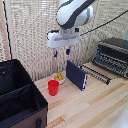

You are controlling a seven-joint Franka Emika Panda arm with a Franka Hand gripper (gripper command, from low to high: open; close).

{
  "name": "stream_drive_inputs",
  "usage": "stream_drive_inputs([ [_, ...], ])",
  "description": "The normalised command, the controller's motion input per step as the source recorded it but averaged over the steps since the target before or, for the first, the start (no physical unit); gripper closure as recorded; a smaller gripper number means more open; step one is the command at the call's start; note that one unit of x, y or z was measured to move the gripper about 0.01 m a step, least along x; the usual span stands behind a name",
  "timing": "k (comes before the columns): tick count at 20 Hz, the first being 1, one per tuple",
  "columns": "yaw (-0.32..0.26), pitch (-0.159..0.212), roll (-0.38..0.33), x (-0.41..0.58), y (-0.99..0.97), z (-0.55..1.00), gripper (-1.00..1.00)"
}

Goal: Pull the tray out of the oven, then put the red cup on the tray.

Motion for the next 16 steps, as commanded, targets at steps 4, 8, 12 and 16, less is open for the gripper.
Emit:
stream_drive_inputs([
  [4,0.192,-0.1,-0.258,-0.036,-0.24,-0.01,-1.0],
  [8,0.177,-0.11,-0.269,-0.059,-0.25,0.0,-1.0],
  [12,0.175,-0.113,-0.271,-0.062,-0.25,0.0,-1.0],
  [16,0.168,-0.084,-0.281,-0.049,-0.26,0.0,-1.0],
])
